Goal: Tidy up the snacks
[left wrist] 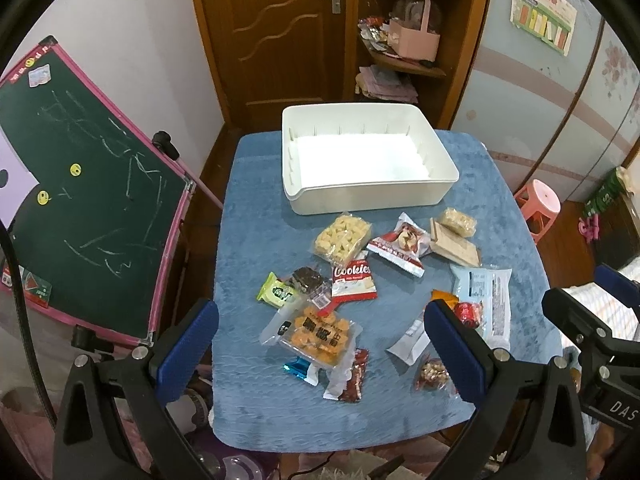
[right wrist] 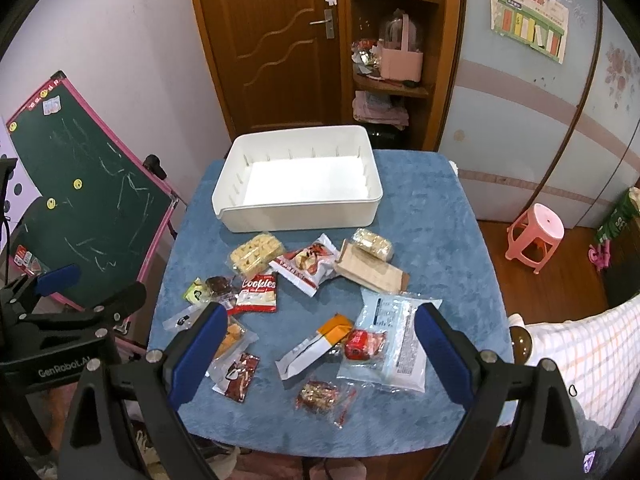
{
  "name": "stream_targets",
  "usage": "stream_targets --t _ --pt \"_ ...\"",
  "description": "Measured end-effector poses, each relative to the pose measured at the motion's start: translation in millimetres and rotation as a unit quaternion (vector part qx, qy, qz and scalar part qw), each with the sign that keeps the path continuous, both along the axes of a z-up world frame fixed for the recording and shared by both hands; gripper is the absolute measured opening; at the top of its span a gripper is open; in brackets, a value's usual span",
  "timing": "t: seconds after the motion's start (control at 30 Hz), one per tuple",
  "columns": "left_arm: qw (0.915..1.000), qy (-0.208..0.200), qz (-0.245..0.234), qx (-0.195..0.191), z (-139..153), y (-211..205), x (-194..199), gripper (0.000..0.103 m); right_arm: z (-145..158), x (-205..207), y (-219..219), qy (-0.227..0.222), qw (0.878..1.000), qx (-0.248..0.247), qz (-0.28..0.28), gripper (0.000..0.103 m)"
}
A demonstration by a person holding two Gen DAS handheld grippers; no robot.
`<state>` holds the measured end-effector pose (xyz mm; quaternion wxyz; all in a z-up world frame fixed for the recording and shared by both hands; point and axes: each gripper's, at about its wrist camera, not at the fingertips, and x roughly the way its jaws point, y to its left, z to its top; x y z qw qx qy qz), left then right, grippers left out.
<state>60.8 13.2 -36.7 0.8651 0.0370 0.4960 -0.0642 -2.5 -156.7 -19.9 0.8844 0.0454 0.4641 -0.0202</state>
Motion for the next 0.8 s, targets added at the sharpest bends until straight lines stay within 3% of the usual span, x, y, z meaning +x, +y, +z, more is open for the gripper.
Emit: stream_targets --t 0.27,0.67,0.8 --pt "0.9992 0.031 -0.023 -0.007 -21 25 7 0.102 -22 6 21 0.038 0.999 0.018 -0.013 0.095" --pt "0.9948 0.09 -0.043 -0.016 -77 68 31 0.102 -68 15 21 0.096 0.993 0.041 -0.061 0.095" --pt "0.9886 0.139 -0.038 -0.043 -107 82 38 0.101 -96 23 14 0.135 0.987 0.06 -0.061 0.086"
